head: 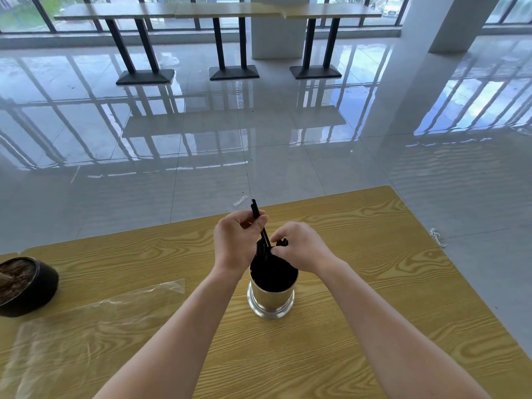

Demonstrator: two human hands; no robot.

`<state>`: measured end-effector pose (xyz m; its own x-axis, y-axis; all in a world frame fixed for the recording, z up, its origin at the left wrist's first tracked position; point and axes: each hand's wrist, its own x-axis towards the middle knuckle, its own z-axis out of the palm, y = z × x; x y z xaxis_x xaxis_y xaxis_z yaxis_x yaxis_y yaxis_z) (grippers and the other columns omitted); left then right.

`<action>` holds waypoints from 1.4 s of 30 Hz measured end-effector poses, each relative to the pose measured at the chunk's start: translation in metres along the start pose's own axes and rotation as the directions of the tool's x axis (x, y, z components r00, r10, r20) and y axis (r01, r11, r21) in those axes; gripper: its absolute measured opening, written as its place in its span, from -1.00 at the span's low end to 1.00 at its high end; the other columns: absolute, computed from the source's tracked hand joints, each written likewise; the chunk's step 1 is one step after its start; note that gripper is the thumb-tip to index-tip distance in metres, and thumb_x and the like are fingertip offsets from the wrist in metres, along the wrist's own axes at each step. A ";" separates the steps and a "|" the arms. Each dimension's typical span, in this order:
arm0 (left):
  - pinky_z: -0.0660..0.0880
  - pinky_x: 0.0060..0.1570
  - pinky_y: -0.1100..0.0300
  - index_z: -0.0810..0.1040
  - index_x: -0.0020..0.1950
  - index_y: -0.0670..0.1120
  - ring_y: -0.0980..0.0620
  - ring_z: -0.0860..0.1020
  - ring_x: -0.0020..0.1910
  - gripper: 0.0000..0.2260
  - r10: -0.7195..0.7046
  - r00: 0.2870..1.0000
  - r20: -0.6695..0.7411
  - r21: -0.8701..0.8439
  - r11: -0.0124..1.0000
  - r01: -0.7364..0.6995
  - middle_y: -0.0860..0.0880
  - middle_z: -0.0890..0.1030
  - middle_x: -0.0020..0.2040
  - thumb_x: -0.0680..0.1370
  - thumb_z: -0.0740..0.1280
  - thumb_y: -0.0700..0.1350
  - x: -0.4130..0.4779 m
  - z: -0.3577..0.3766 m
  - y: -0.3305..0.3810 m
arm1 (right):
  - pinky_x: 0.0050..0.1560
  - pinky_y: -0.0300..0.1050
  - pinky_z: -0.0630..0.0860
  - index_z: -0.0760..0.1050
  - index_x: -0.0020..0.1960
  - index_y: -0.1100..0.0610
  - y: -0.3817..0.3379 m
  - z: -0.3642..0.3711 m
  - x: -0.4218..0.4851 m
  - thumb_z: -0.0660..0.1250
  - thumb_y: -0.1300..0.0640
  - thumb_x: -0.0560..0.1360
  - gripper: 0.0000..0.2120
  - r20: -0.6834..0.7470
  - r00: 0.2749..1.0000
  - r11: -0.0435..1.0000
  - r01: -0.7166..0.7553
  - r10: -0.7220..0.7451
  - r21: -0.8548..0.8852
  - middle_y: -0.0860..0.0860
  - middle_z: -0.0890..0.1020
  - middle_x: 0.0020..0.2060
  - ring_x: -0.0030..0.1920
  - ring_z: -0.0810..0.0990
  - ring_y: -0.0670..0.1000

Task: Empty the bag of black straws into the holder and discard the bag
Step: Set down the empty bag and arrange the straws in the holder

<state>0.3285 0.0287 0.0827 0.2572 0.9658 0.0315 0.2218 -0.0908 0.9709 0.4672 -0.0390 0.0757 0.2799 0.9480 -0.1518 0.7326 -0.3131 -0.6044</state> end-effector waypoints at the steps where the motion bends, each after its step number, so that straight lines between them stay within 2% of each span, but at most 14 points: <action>1: 0.62 -0.14 0.09 0.70 -0.17 0.15 0.20 0.62 -0.28 -0.89 0.003 1.000 -0.009 -0.002 1.000 -0.003 0.13 0.71 -0.25 0.47 0.53 -0.08 0.000 -0.001 0.000 | 0.01 -0.21 0.47 0.69 0.08 0.07 0.000 0.001 -0.001 0.46 0.11 0.48 -0.81 -0.018 1.000 1.000 0.013 -0.013 -0.009 -0.01 0.70 0.06 0.06 0.61 -0.05; 3: 0.62 -0.15 0.08 0.70 -0.17 0.14 0.16 0.62 -0.28 -0.90 0.008 1.000 -0.019 -0.004 1.000 -0.008 0.11 0.71 -0.25 0.47 0.52 -0.07 0.001 -0.002 0.001 | -0.03 -0.20 0.53 0.71 -0.01 0.07 0.000 0.002 -0.002 0.45 0.14 0.49 -0.89 -0.053 0.998 0.999 0.037 -0.038 -0.014 -0.03 0.72 -0.04 -0.06 0.60 -0.10; 5: 0.62 -0.16 0.09 0.69 -0.18 0.15 0.12 0.64 -0.25 -0.89 0.012 1.000 -0.019 0.002 1.000 -0.012 0.11 0.72 -0.25 0.47 0.53 -0.07 0.001 -0.002 0.001 | 0.02 -0.11 0.61 0.72 -0.05 0.08 0.001 0.003 -0.002 0.45 0.17 0.49 -0.92 -0.071 0.996 0.999 0.047 -0.048 -0.011 -0.05 0.72 -0.10 -0.08 0.63 -0.09; 8: 0.61 -0.13 0.13 0.66 -0.21 0.20 0.16 0.65 -0.22 -0.83 0.026 1.000 -0.001 0.019 0.999 -0.026 0.14 0.71 -0.24 0.46 0.53 -0.09 -0.001 0.000 0.001 | 0.11 -0.08 0.55 0.72 -0.09 0.07 0.002 0.004 0.000 0.48 0.15 0.48 -0.95 -0.116 0.992 0.999 0.050 -0.050 0.002 -0.04 0.67 -0.05 0.04 0.59 -0.03; 10: 0.63 -0.05 0.08 0.67 -0.18 0.18 0.12 0.67 -0.16 -0.84 0.041 0.999 0.016 0.045 0.998 -0.042 0.12 0.71 -0.20 0.47 0.53 -0.10 -0.002 0.002 -0.001 | 0.14 -0.08 0.50 0.71 -0.10 0.05 0.003 0.001 0.002 0.50 0.13 0.46 -0.97 -0.164 0.986 0.998 0.041 -0.033 0.046 -0.05 0.63 -0.02 0.09 0.54 -0.02; 14: 0.62 0.00 -0.06 0.72 -0.09 0.05 0.04 0.68 -0.12 -0.94 0.027 0.997 0.072 0.084 0.996 -0.033 0.08 0.72 -0.17 0.47 0.53 -0.10 -0.003 0.003 -0.004 | -0.02 -0.16 0.62 0.71 -0.04 0.05 -0.002 -0.018 0.001 0.53 0.14 0.45 -0.91 -0.303 0.953 0.969 0.068 0.008 0.239 -0.10 0.71 -0.15 -0.11 0.67 -0.14; 18: 0.62 -0.03 -0.05 0.73 -0.03 0.02 0.07 0.66 -0.16 -0.91 0.051 0.987 0.155 0.135 0.988 -0.073 0.09 0.71 -0.17 0.48 0.51 -0.09 -0.003 0.008 0.001 | -0.12 -0.27 0.62 0.68 0.01 0.06 -0.013 -0.032 -0.003 0.52 0.20 0.46 -0.85 -0.414 0.910 0.915 0.141 0.031 0.378 -0.14 0.70 -0.22 -0.24 0.66 -0.22; 21: 0.60 -0.10 0.02 0.74 -0.07 0.05 0.13 0.61 -0.25 -0.92 0.098 0.975 0.198 0.126 0.984 -0.124 0.07 0.70 -0.20 0.48 0.50 -0.11 -0.003 0.008 0.007 | -0.01 -0.20 0.65 0.66 0.06 0.06 -0.023 -0.035 -0.006 0.50 0.27 0.47 -0.79 -0.421 0.907 0.881 0.201 -0.003 0.428 -0.10 0.73 -0.16 -0.14 0.70 -0.18; 25: 0.53 -0.16 0.05 0.74 -0.06 0.00 0.08 0.55 -0.27 -0.93 0.150 0.958 0.246 0.144 0.971 -0.189 0.04 0.68 -0.23 0.49 0.48 -0.13 -0.002 0.003 0.014 | 0.06 -0.20 0.63 0.64 0.14 0.02 -0.028 -0.036 -0.010 0.49 0.29 0.46 -0.69 -0.425 0.905 0.866 0.238 -0.032 0.441 -0.12 0.75 -0.12 -0.06 0.71 -0.19; 33: 0.47 -0.25 0.15 0.74 -0.09 -0.04 0.11 0.51 -0.31 -0.95 0.211 0.950 0.228 0.134 0.960 -0.246 0.06 0.63 -0.28 0.51 0.48 -0.11 -0.002 -0.008 0.018 | 0.04 -0.24 0.62 0.63 0.20 0.01 -0.027 -0.034 -0.015 0.50 0.22 0.47 -0.68 -0.387 0.918 0.880 0.252 -0.087 0.401 -0.20 0.71 -0.07 -0.02 0.68 -0.23; 37: 0.55 -0.21 -0.03 0.74 -0.08 -0.05 0.03 0.56 -0.29 -0.95 0.198 0.952 0.232 0.137 0.963 -0.234 0.01 0.66 -0.25 0.52 0.47 -0.11 -0.007 -0.008 0.023 | -0.05 -0.40 0.55 0.63 0.21 0.01 -0.028 -0.034 -0.017 0.49 0.15 0.49 -0.70 -0.388 0.913 0.910 0.262 -0.125 0.321 -0.25 0.68 -0.07 -0.01 0.64 -0.29; 40: 0.62 -0.12 -0.13 0.72 -0.09 0.03 -0.03 0.63 -0.19 -0.93 0.184 0.972 0.148 0.072 0.978 -0.196 0.01 0.71 -0.18 0.50 0.49 -0.13 -0.004 -0.016 0.038 | -0.07 -0.26 0.62 0.63 0.19 0.02 -0.024 -0.038 -0.019 0.47 0.14 0.50 -0.74 -0.462 0.882 0.899 0.276 -0.097 0.339 -0.18 0.70 -0.06 -0.05 0.66 -0.21; 42: 0.64 -0.15 -0.07 0.68 -0.12 0.14 0.05 0.64 -0.24 -0.85 0.155 0.986 0.061 -0.014 0.988 -0.154 0.07 0.72 -0.21 0.48 0.51 -0.13 0.000 -0.027 0.051 | -0.10 -0.19 0.65 0.64 0.16 0.05 -0.018 -0.039 -0.023 0.46 0.17 0.51 -0.77 -0.494 0.868 0.879 0.272 -0.048 0.391 -0.16 0.70 -0.09 -0.09 0.66 -0.18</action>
<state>0.3147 0.0303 0.1383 0.3457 0.9234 0.1669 0.1660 -0.2353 0.9577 0.4722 -0.0571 0.1203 0.5138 0.8097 0.2835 0.4773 0.0049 -0.8787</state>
